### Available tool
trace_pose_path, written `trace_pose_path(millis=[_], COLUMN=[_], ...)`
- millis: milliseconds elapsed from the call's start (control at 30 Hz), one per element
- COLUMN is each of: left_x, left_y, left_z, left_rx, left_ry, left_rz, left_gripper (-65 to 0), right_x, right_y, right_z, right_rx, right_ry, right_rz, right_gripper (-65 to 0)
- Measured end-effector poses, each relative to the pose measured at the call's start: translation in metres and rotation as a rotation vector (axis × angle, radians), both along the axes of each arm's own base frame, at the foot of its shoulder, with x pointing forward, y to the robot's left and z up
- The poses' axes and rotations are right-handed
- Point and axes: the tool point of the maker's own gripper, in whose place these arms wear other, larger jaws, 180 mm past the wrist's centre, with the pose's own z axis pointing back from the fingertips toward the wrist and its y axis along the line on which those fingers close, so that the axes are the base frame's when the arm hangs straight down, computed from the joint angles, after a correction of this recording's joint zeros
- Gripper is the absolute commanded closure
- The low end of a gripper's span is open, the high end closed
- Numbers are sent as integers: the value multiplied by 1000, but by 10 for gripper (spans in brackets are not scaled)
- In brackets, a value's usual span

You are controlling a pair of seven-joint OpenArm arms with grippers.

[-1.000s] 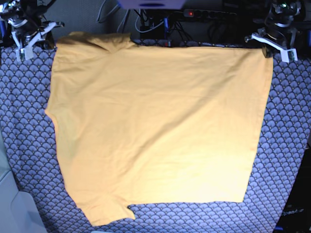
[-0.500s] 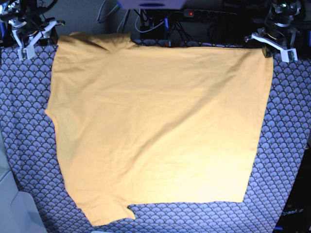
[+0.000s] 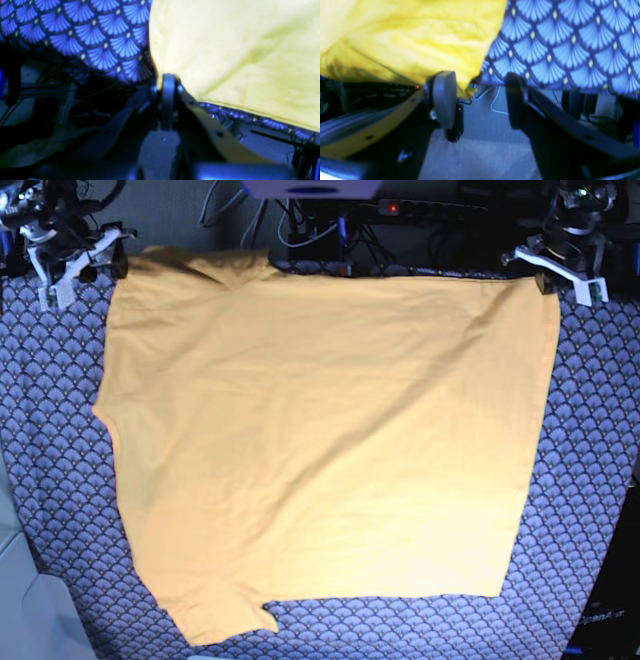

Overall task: Fold the T-shirt properly
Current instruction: 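Pull both held shoulder corners back toward the robot, straightening the shirt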

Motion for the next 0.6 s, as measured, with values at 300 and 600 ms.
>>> trace_pose_path(millis=[300, 600], left_x=[0, 0], left_y=[0, 0], left_z=[0, 0], left_rx=[-1, -1], left_ry=[1, 0], left_rz=[0, -1], left_gripper=[0, 0], right_x=[-5, -6], right_y=[1, 1], right_z=[-6, -6], right_rx=[-5, -5], right_ry=[59, 61], right_rz=[10, 12], right_gripper=[-334, -334])
